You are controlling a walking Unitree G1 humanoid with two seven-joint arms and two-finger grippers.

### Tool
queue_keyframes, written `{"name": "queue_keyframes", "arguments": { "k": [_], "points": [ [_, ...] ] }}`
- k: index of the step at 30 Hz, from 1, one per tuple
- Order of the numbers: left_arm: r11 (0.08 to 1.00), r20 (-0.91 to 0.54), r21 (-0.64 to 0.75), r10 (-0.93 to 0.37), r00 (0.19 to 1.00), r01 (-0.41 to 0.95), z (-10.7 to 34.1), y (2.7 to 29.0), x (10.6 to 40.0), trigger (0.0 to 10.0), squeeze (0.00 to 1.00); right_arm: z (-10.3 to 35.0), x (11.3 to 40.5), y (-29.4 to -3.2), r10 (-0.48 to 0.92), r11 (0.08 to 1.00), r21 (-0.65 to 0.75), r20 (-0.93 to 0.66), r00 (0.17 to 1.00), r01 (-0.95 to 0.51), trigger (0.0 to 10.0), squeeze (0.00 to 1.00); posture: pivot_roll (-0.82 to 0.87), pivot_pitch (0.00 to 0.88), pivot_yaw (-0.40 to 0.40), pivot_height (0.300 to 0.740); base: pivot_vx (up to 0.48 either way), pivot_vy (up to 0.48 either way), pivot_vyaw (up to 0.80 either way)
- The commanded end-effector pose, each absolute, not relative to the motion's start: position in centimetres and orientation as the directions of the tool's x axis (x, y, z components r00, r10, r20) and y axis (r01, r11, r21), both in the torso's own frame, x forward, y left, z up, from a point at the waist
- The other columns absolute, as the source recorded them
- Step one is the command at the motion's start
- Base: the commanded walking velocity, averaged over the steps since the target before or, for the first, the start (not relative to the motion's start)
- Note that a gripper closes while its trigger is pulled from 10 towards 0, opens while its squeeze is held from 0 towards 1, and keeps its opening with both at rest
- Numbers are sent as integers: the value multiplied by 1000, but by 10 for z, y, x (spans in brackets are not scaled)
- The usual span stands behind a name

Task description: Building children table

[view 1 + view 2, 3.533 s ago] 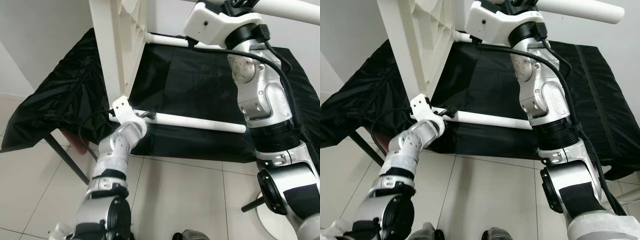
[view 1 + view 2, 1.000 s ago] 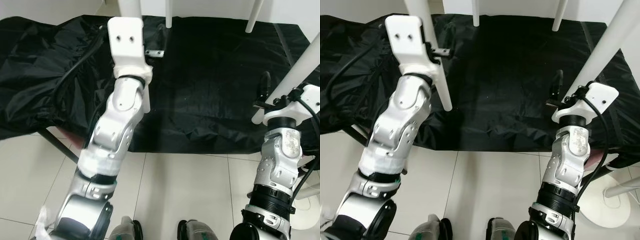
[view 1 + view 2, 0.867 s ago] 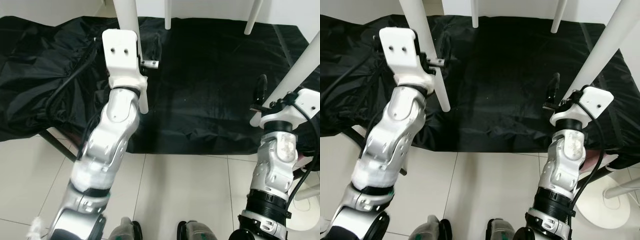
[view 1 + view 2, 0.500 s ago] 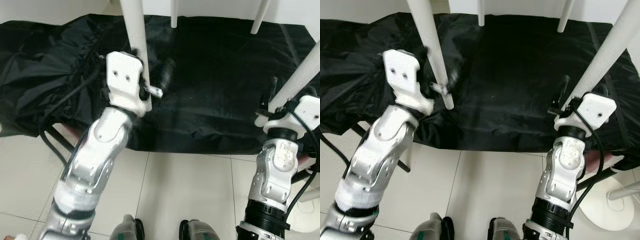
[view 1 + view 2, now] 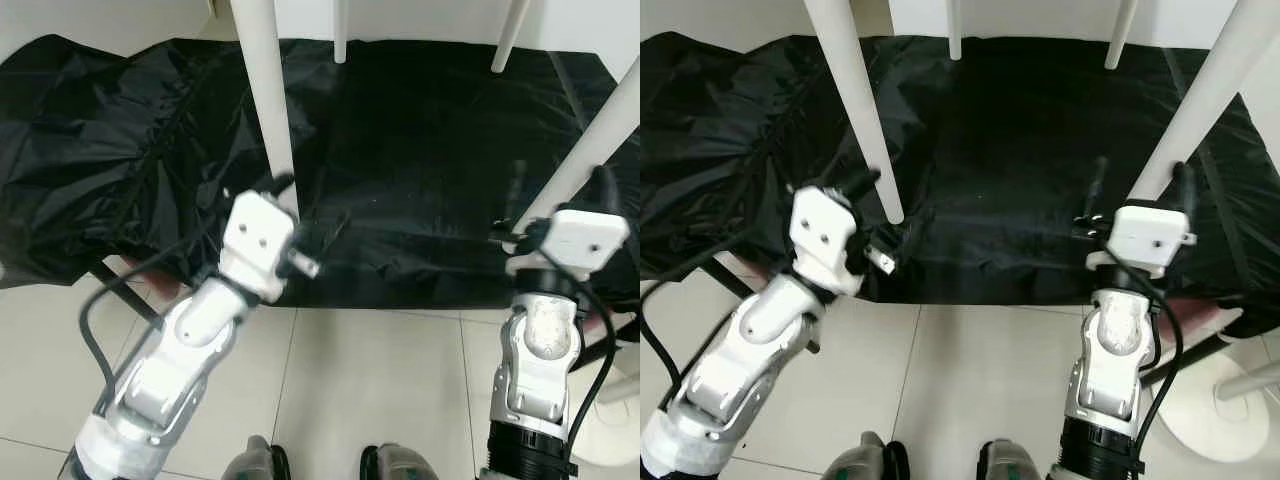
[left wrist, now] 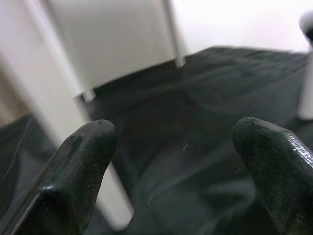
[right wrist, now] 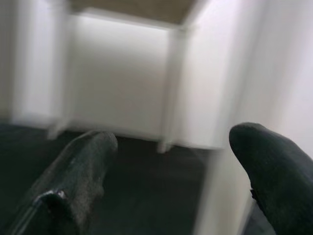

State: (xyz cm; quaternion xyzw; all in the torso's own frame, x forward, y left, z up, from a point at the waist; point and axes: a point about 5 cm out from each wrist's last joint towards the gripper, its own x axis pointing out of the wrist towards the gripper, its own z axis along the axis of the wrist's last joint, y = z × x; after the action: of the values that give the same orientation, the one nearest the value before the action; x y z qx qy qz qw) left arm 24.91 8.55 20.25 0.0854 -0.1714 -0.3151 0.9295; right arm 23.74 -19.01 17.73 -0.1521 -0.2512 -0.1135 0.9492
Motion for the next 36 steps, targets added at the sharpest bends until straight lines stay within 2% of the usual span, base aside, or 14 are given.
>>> {"name": "queue_keyframes", "arguments": {
  "k": [1,4,6,9,11,13,15,16,17,24,27,30,32,36],
  "points": [
    [785,248,291,-615,749,548,193,89,251,10000,0,146,236,-176,-94,950,-242,387,917,200,10000,0,-91,107,64,740,0,0,0],
    [782,238,293,-617,750,550,188,90,251,10000,0,139,235,-172,-51,950,-269,370,928,159,10000,0,-91,104,63,740,0,0,0],
    [771,195,308,-625,756,558,170,94,249,10000,0,124,231,-163,78,946,-324,315,946,29,10000,0,-91,100,58,740,0,0,0],
    [768,175,308,-626,760,562,163,96,248,10000,0,118,230,-159,124,945,-325,286,950,-26,10000,0,-91,100,58,740,0,0,0],
    [748,137,321,-644,753,581,150,98,244,10000,0,106,226,-153,251,932,-316,214,944,-176,10000,0,-85,98,52,740,0,0,0],
    [734,116,335,-654,747,590,143,100,242,10000,0,100,224,-151,317,914,-319,182,931,-249,10000,0,-84,98,50,740,0,0,0],
    [734,116,335,-654,747,590,143,100,242,10000,0,100,224,-151,317,914,-319,182,931,-249,10000,0,-84,98,50,740,0,0,0],
    [723,98,346,-662,744,598,136,102,240,10000,0,96,223,-149,368,897,-316,151,917,-308,10000,0,-81,99,48,740,0,0,0],
    [708,38,326,-672,740,626,119,110,236,10000,0,84,216,-146,490,842,-294,66,869,-452,10000,0,-77,99,47,740,0,0,0],
    [704,-9,311,-670,743,639,106,116,235,10000,0,76,213,-145,558,798,-284,11,830,-532,10000,0,-69,99,41,740,0,0,0],
    [706,-89,301,-648,756,641,80,127,231,10000,0,54,209,-148,619,752,-206,-107,778,-626,10000,0,-61,92,31,740,0,0,0],
    [706,-89,301,-648,756,641,80,127,231,10000,0,54,209,-148,619,752,-206,-107,778,-626,10000,0,-61,92,31,740,0,0,0],
    [713,-212,268,-612,762,648,44,140,222,10000,0,23,203,-157,627,735,-130,-245,740,-666,10000,0,-51,85,23,740,0,0,0],
    [722,-262,249,-591,763,645,29,145,218,10000,0,9,201,-163,614,744,-90,-299,731,-662,10000,0,-47,81,22,740,0,0,0]
  ]
}}
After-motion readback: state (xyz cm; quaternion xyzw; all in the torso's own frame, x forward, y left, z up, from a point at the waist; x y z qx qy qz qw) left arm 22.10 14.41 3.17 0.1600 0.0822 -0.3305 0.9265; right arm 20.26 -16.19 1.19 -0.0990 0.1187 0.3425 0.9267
